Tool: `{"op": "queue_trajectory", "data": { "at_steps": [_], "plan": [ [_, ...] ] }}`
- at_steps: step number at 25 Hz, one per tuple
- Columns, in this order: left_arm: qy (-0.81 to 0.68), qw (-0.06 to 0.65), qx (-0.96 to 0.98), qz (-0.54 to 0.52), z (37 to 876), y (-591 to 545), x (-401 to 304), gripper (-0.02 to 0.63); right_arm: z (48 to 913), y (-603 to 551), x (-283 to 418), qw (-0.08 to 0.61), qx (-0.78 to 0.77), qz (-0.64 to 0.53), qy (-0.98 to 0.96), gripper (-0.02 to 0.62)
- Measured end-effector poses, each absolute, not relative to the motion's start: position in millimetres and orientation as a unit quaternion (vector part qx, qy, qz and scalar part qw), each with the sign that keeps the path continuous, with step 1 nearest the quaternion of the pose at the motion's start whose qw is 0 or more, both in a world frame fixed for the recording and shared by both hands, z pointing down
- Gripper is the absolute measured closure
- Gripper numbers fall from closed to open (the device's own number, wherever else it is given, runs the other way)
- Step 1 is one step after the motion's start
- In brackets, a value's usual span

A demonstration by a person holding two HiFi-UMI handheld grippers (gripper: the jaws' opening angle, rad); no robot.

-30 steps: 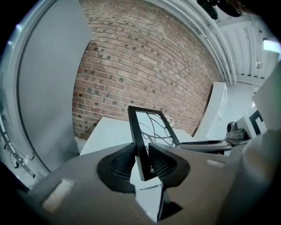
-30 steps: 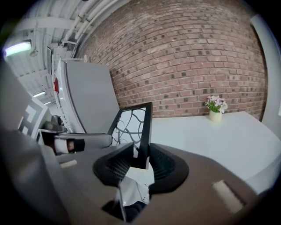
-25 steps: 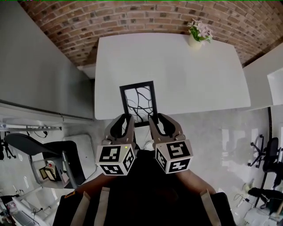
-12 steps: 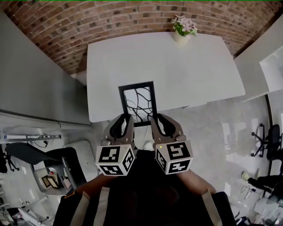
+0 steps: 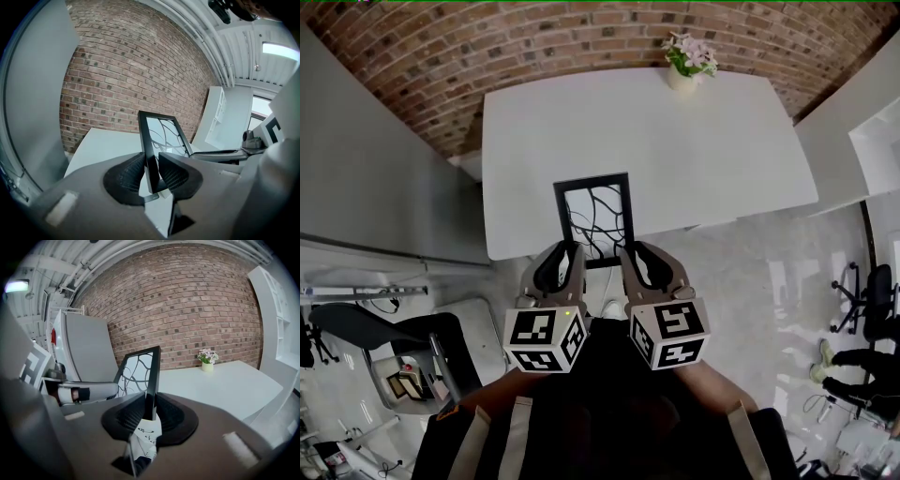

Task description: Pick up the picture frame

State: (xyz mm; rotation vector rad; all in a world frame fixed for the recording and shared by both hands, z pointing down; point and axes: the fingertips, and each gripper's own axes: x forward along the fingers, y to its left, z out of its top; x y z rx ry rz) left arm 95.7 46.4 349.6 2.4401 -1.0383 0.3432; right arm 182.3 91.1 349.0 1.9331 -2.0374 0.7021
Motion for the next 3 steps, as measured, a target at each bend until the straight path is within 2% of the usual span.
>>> {"op": "queue_trajectory", "data": {
  "at_steps": [3],
  "plan": [
    [-0.377, 0.232, 0.888, 0.125, 349.7, 46.7, 95.2, 0.525, 349.2, 91.5, 181.8, 0.122, 0.663, 0.242, -0.698, 0.52]
  ]
}}
